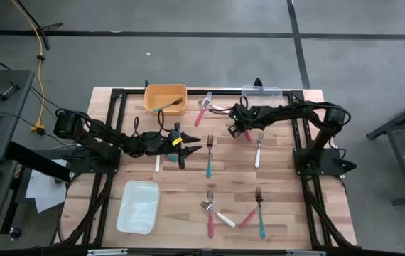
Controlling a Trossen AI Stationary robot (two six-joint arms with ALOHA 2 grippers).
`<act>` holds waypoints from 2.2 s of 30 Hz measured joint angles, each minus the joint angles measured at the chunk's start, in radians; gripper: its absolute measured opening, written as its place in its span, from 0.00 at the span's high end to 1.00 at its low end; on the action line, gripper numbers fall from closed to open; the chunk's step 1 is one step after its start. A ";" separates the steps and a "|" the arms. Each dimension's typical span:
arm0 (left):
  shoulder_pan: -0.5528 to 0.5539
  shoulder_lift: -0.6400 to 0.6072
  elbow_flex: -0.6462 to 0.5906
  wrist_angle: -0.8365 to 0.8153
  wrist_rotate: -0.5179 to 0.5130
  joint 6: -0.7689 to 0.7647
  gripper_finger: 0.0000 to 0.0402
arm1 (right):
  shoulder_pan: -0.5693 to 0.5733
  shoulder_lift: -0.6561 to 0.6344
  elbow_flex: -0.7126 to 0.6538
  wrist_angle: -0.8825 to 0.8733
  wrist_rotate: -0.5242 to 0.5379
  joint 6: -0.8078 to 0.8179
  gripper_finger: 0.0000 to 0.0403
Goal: Sort silverware by color (type)
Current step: Put the pink fork into the transparent bin
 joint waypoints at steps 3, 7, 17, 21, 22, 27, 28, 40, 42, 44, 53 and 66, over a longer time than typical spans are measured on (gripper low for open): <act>0.000 0.000 0.000 0.000 0.000 0.000 0.66 | 0.000 0.009 0.000 0.003 -0.010 -0.005 0.71; 0.000 0.000 0.000 -0.001 0.000 0.000 0.66 | 0.000 0.022 0.003 0.008 -0.029 -0.017 0.80; 0.001 0.000 0.000 -0.020 0.000 0.000 0.66 | 0.020 -0.046 0.014 -0.024 -0.153 -0.112 0.91; 0.001 0.000 0.000 -0.021 0.000 0.000 0.66 | 0.034 -0.141 0.018 -0.036 -0.169 -0.166 0.89; 0.001 0.000 0.000 -0.021 0.000 0.000 0.66 | 0.034 -0.169 0.018 -0.048 -0.167 -0.177 0.90; 0.001 0.000 0.000 -0.021 0.000 0.000 0.66 | 0.000 -0.324 0.018 -0.182 -0.105 -0.274 0.91; 0.001 0.000 0.000 -0.022 0.000 0.000 0.66 | -0.017 -0.350 0.018 -0.213 -0.090 -0.316 0.90; 0.001 0.000 0.000 -0.021 0.000 -0.001 0.66 | -0.327 -0.391 0.018 -0.223 -0.055 -0.790 0.90; 0.001 0.000 0.000 -0.021 0.000 -0.001 0.66 | -0.354 -0.354 0.018 -0.206 -0.055 -0.848 0.90; 0.001 0.000 0.000 -0.021 0.000 -0.001 0.66 | -0.370 -0.311 0.018 -0.184 -0.055 -0.891 0.90; 0.001 0.000 0.000 -0.022 0.000 0.000 0.66 | -0.407 -0.189 0.018 -0.057 -0.051 -0.994 0.90; 0.001 0.000 0.000 -0.022 0.000 0.000 0.66 | -0.432 -0.112 0.018 -0.033 -0.140 -0.984 0.89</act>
